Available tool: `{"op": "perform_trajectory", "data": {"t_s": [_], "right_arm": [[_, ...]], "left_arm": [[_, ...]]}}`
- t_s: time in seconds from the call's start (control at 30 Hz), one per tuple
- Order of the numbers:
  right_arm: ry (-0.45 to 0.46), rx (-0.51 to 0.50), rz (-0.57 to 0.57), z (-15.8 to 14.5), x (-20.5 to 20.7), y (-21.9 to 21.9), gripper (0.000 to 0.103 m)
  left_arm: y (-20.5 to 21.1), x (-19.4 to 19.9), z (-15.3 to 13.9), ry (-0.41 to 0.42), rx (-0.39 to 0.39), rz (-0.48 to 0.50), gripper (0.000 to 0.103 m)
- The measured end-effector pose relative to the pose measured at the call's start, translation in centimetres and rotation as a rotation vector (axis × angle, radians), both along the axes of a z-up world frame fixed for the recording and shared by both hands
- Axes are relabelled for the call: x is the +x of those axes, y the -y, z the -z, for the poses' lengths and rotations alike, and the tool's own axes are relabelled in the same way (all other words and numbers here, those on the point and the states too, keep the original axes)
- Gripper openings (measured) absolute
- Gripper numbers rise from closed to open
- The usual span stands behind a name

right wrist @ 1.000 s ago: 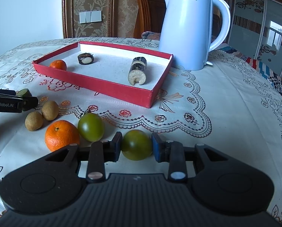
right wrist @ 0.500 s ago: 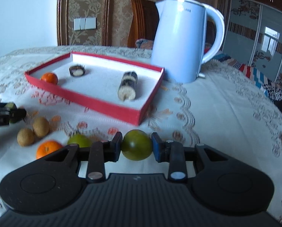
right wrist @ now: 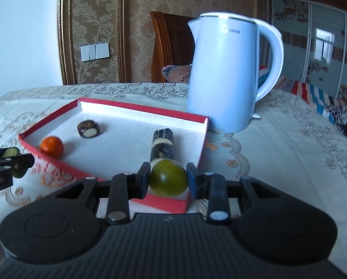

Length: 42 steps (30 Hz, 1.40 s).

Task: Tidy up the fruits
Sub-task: 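Carry the cucumber piece and green tomato into the red tray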

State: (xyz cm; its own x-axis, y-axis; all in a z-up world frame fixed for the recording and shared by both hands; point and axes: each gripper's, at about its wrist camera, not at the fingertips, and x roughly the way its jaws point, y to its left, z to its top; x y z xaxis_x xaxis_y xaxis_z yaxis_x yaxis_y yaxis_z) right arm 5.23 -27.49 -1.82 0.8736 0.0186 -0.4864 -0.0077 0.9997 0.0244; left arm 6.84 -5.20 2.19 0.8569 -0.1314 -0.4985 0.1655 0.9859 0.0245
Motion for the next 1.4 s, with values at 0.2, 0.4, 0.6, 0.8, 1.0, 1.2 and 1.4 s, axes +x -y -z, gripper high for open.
{"op": "perform_trajectory", "data": {"t_s": [0.2,0.4,0.6,0.8,1.0,1.2,1.4], "right_arm": [[-0.053,0.051,0.005,1.1,2.9,-1.1,0.031],[-0.072,0.032,0.007,2.2,4.3,-2.0,0.031],[-0.059,-0.011,0.011,2.6,5.7,-2.9,0.031],[-0.076,-0.008,0.017,3.0,7.7,-3.3,0.031],[-0.103,0.022,0.022,3.0,9.7,-2.4,0.031],[-0.097,0.017,0.026,3.1,10.3,-2.4,0.031],[-0.096,0.01,0.036,3.2,10.3,-2.3,0.036]], "left_arm": [[1.5,3.2,0.0,-0.006,0.017,-0.017,0.03],[2.2,5.5,0.8,-0.021,0.032,-0.033,0.03],[2.9,7.0,1.3,0.003,0.067,-0.061,0.03],[3.6,8.6,2.0,0.014,0.113,-0.09,0.029],[3.1,10.7,3.3,-0.035,0.127,-0.141,0.03],[2.2,10.5,3.5,-0.03,0.099,-0.163,0.03],[2.0,10.2,3.4,-0.025,0.087,-0.173,0.03]]}}
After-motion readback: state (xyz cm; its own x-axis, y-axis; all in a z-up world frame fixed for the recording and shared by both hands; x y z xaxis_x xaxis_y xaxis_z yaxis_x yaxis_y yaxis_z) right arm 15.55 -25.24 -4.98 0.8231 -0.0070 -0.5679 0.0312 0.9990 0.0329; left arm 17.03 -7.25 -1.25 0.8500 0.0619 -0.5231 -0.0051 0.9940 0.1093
